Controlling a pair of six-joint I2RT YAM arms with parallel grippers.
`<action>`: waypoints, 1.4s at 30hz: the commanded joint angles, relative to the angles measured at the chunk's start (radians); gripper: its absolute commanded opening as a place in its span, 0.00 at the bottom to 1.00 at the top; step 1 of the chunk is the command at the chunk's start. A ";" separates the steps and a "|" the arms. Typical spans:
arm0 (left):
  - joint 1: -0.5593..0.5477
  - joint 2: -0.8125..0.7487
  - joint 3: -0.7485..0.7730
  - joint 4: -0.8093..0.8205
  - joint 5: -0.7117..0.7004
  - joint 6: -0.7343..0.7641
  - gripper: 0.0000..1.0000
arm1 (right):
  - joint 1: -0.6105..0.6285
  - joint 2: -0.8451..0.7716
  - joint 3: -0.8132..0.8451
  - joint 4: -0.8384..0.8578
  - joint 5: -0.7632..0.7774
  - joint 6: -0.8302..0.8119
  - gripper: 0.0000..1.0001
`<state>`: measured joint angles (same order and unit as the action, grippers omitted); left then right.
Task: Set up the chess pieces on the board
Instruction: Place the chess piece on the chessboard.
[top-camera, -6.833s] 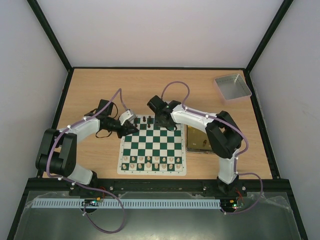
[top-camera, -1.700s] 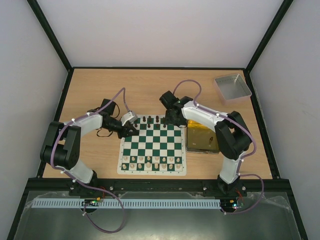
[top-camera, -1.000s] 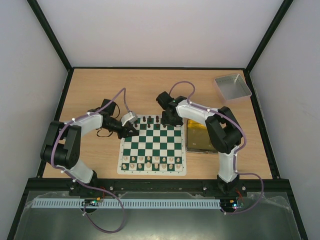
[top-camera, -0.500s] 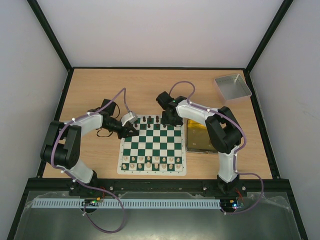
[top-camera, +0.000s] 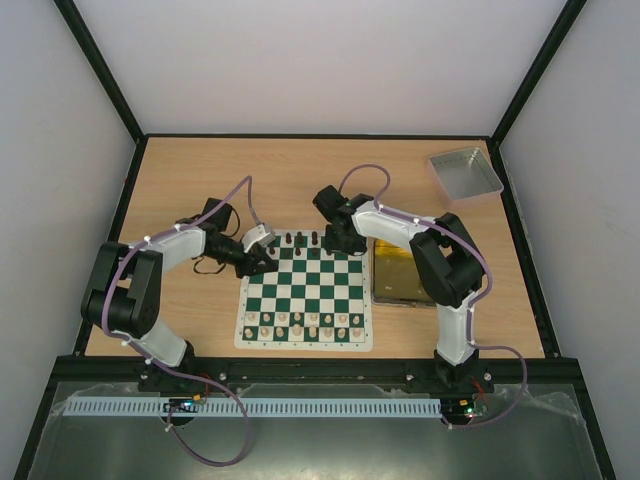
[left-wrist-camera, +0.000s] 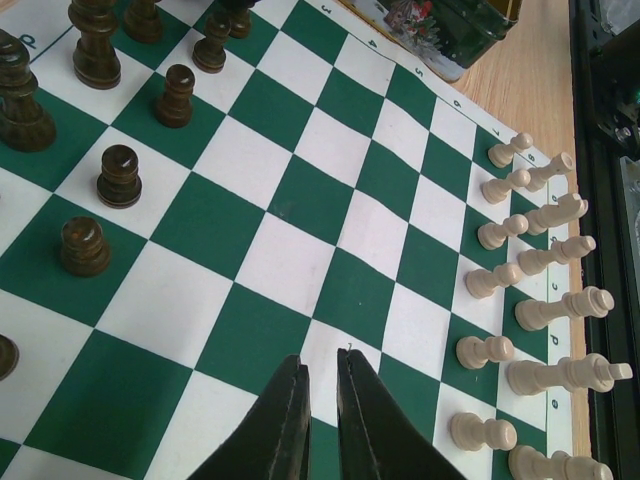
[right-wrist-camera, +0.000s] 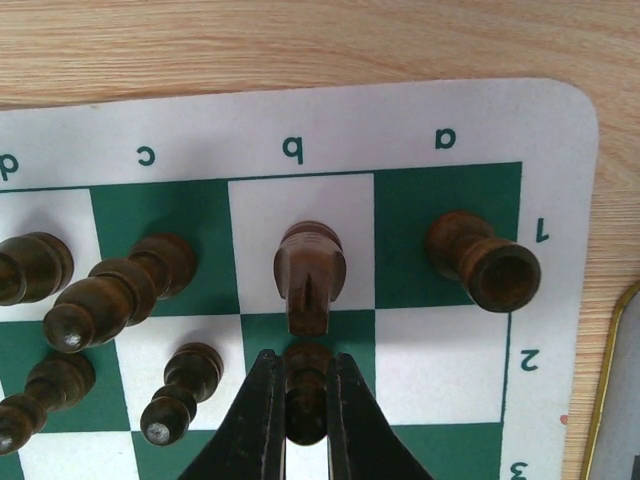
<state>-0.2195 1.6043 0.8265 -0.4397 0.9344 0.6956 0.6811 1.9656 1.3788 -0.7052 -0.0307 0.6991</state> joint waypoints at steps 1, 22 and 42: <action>-0.006 0.010 0.025 -0.017 0.021 0.030 0.11 | 0.001 -0.002 -0.015 -0.013 0.014 -0.009 0.02; -0.005 0.022 0.033 -0.025 0.019 0.032 0.11 | 0.001 -0.018 -0.017 0.005 0.004 -0.006 0.21; -0.011 0.040 0.042 -0.045 0.018 0.048 0.11 | -0.041 -0.292 -0.130 0.023 0.031 0.050 0.27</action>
<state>-0.2260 1.6310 0.8509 -0.4641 0.9340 0.7151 0.6727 1.7889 1.3098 -0.6807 -0.0250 0.7151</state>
